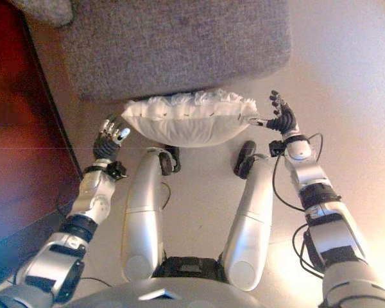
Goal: Pick up the cushion and take it to the sofa
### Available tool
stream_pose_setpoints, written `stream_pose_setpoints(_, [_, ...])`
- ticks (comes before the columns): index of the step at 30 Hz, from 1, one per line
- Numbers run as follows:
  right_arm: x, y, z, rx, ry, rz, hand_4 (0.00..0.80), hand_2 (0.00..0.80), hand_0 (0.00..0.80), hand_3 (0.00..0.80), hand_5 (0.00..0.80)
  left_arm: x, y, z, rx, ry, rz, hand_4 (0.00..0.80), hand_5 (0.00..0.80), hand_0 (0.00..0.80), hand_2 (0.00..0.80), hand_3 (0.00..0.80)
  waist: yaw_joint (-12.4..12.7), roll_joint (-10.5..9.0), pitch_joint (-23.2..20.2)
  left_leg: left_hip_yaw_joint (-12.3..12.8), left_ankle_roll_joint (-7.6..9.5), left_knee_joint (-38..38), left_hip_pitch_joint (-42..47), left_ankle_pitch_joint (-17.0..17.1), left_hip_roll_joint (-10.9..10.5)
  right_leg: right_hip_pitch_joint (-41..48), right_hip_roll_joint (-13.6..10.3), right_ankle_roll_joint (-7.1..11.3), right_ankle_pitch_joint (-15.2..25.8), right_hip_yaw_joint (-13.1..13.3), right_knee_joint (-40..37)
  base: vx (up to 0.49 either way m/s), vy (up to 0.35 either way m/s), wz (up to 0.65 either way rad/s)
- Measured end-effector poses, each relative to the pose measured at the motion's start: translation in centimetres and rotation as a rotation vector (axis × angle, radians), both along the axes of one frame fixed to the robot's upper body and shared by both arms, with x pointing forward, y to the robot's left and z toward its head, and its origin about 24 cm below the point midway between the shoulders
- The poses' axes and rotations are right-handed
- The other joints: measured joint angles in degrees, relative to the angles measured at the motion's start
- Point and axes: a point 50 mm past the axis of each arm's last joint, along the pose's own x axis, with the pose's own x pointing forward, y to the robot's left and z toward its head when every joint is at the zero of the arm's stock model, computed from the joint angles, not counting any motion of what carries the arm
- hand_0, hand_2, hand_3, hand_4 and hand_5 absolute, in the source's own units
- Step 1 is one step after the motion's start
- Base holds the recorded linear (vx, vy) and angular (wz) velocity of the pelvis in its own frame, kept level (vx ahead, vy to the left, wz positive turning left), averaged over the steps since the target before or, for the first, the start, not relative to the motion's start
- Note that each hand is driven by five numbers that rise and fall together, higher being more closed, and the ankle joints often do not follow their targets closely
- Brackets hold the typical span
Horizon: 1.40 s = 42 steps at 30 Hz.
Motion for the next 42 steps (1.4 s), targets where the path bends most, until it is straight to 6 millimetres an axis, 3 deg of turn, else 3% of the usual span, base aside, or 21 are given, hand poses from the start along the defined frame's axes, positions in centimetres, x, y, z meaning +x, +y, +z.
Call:
stream_pose_setpoints(6, [-1.1,-2.9,-0.9,-0.213,0.087,-0.051,0.000,0.000,0.000,0.000,0.000,-0.5,0.7,-0.9,0.019,0.044,-0.026,0.000,0.000,0.000,0.000,0.000,0.0,-0.01,0.0,-0.4,0.17,0.7,-0.7,-0.2,0.1,-0.1,0.1,0.01,0.0,-0.2,0.0,0.001,-0.003,0.01])
stream_pose_setpoints(12, [-1.1,-3.0,-0.8,-0.258,0.120,0.002,0.000,0.000,0.000,0.000,0.000,-0.6,0.8,-1.3,0.000,0.061,-0.047,0.000,0.000,0.000,0.000,0.000,0.0,-0.02,0.0,-0.9,0.37,2.5,-2.9,-0.8,0.2,-1.8,0.5,0.03,0.0,-0.1,1.0,-0.020,0.020,-0.01])
stream_pose_setpoints(22, [1.0,0.1,1.2,-0.363,0.111,0.172,0.000,0.000,0.000,0.000,0.000,0.5,0.8,-0.1,-0.013,0.033,-0.080,0.000,0.000,0.000,0.000,0.000,0.0,-0.01,0.0,-0.7,0.57,3.0,-5.2,-0.9,0.0,-4.4,0.3,0.05,0.0,0.5,1.2,-0.023,0.048,-0.02])
stream_pose_setpoints(35, [3.3,3.7,5.1,-0.364,0.022,0.282,0.000,0.000,0.000,0.000,0.000,3.3,-1.7,3.2,0.016,-0.047,-0.171,0.000,0.000,0.000,0.000,0.000,-0.1,-0.01,0.0,-0.7,0.70,6.5,-10.0,-2.5,0.2,-9.5,0.5,0.23,-0.7,1.4,4.6,-0.008,0.021,-0.01])
stream_pose_setpoints(42, [3.8,4.8,5.4,-0.343,0.035,0.295,0.000,0.000,0.000,0.000,0.000,4.4,-2.8,4.4,0.034,-0.057,-0.215,0.000,0.000,0.000,0.000,0.000,-0.2,-0.01,0.0,-0.7,0.84,7.5,-11.7,-2.4,0.2,-11.1,0.2,0.22,-0.8,2.0,5.6,0.000,0.000,0.00])
